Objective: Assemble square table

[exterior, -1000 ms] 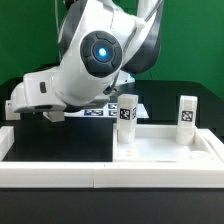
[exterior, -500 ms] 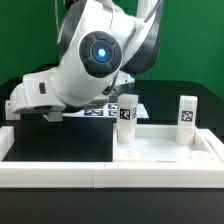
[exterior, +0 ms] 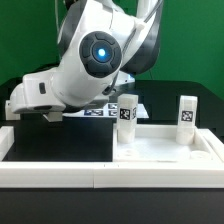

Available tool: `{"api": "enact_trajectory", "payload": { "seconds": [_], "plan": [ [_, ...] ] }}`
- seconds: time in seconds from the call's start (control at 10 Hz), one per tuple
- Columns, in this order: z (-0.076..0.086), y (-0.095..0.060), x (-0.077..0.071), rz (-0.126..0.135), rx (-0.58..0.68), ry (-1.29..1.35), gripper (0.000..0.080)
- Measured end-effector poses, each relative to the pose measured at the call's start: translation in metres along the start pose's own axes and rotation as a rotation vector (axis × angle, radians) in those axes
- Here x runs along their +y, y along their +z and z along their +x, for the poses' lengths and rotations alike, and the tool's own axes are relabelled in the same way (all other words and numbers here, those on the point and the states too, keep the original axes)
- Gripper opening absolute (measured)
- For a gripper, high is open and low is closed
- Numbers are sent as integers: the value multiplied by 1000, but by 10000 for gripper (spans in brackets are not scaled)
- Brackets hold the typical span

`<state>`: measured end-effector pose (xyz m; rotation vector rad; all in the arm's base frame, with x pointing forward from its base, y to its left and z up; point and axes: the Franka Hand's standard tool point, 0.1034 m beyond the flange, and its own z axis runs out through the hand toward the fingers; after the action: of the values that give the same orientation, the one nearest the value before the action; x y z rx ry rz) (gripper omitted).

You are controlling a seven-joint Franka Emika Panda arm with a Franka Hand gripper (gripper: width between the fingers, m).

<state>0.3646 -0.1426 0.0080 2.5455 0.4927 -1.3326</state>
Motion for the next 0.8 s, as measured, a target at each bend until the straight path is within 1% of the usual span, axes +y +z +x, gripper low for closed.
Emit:
{"api": "enact_trajectory", "payload": {
  "seconds": [0.2,0.3,0.4,0.5,0.6,0.7,0.8],
  "plan": [
    [0,-2,0,0,1,0,288],
    [-13,-17,-4,44,-24,6,288],
    [-28,-47,-2,67,-13,19,288],
    [-41,-72,0,78,25,26,288],
    [-52,-81,3,90,35,25,288],
    [-54,-81,7,96,52,29,289],
    [-46,-83,10,80,136,31,289]
  ]
}}
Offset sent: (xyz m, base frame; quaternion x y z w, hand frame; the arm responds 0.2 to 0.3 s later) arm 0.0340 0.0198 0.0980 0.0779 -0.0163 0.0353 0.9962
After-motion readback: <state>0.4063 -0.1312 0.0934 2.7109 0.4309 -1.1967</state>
